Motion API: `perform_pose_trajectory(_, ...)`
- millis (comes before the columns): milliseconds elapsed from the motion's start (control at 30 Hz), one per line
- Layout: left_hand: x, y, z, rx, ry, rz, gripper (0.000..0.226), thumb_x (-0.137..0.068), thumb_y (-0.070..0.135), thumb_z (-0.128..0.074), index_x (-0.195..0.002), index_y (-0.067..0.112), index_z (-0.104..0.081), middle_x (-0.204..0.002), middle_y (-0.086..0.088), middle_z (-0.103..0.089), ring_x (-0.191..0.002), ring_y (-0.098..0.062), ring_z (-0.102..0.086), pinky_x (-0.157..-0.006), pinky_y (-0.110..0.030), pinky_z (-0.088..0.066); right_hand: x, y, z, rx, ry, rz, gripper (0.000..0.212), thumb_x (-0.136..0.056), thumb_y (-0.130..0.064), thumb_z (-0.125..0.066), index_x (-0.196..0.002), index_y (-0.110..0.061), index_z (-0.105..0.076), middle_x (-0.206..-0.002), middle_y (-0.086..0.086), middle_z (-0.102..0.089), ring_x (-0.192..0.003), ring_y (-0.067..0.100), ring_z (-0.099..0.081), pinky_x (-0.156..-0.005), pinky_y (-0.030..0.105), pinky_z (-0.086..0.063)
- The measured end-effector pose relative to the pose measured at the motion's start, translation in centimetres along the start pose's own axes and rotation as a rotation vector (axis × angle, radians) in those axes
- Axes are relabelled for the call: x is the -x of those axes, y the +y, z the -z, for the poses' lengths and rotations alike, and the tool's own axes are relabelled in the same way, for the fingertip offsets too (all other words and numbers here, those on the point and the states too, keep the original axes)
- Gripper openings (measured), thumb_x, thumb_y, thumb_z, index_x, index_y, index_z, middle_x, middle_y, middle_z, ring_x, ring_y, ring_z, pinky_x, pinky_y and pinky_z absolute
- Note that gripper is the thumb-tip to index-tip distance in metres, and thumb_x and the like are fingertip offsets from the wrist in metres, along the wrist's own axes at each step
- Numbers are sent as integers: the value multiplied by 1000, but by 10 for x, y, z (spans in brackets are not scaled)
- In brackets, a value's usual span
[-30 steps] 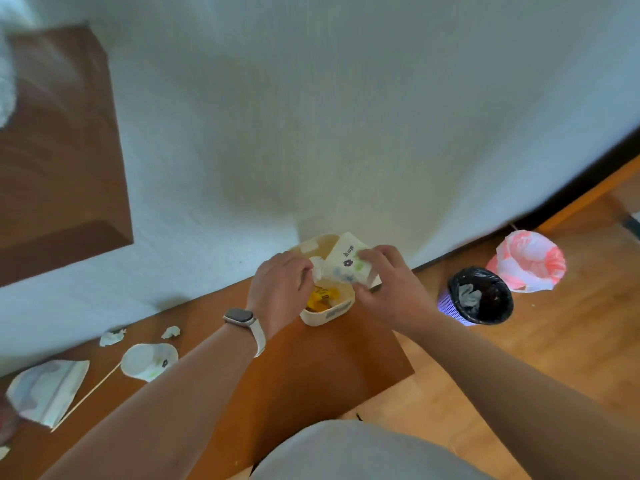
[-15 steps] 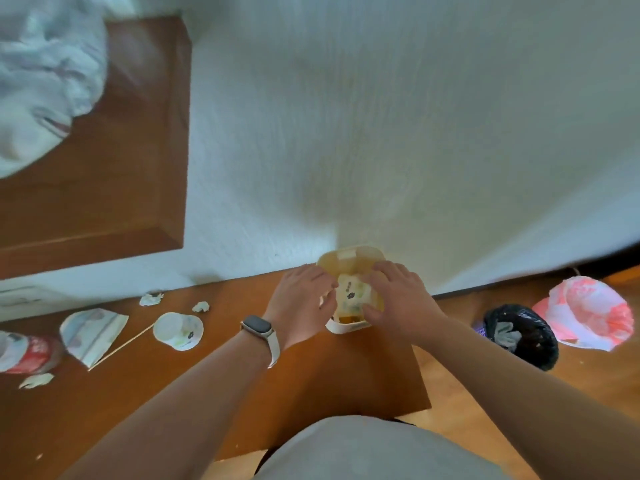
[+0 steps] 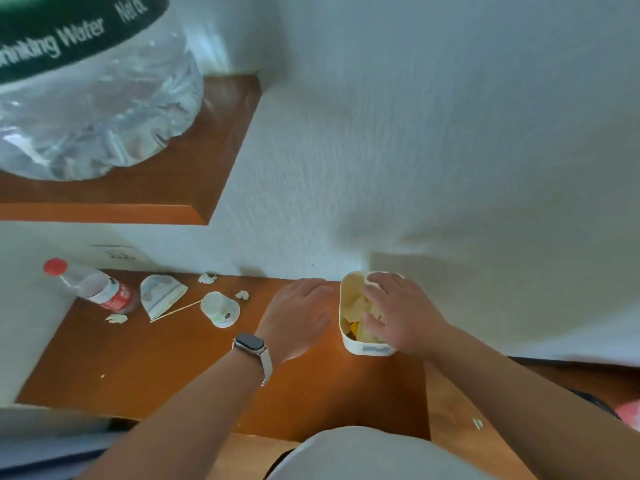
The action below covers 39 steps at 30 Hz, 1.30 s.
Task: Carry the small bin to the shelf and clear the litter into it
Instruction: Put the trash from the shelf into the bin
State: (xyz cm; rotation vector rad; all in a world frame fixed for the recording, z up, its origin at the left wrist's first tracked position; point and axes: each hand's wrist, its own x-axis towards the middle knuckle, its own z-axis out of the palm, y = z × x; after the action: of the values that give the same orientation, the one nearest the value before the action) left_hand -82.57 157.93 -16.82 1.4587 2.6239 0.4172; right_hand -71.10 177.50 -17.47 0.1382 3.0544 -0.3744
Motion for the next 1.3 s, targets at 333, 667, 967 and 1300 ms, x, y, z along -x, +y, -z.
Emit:
perform_pose_trajectory(333,74,-10,15,-194,-25,501,54,-96,46,-43,-147,31,-29,-156,5,-27,-145,-18,-22,-117,-40,-15,-24,-44,-5,-9,-11,320,50,-96,-49,-38,-137,-21,-44,-145,0,-44,-134,22,-39,-110,42,-31)
perform_pose_trajectory(667,133,-33,24,-258,-38,714,55,-96,52,-39,-147,32,-30,-157,5,-28,-145,-19,-22,-117,-42,-15,-55,-91,-23,40,-39,498,54,-95,-54,-37,-136,-21,-44,-144,2,-45,-134,23,-39,-109,42,-34)
perform_pose_trajectory(967,154,-110,27,-211,-59,730,55,-97,49,-40,-148,32,-28,-158,4,-25,-146,-20,-21,-118,-43,-17,-101,-139,-41,61,-72,438,54,-95,-53,-38,-139,-21,-42,-149,3,-40,-137,23,-36,-111,41,-32)
perform_pose_trajectory(1300,180,-243,12,-74,-146,630,52,-98,44,-42,-147,31,-30,-158,3,-26,-145,-20,-22,-117,-41,-20,-164,-222,-84,101,-162,255,52,-93,-50,-49,-138,-26,-39,-144,-3,-44,-130,19,-44,-105,37,-40)
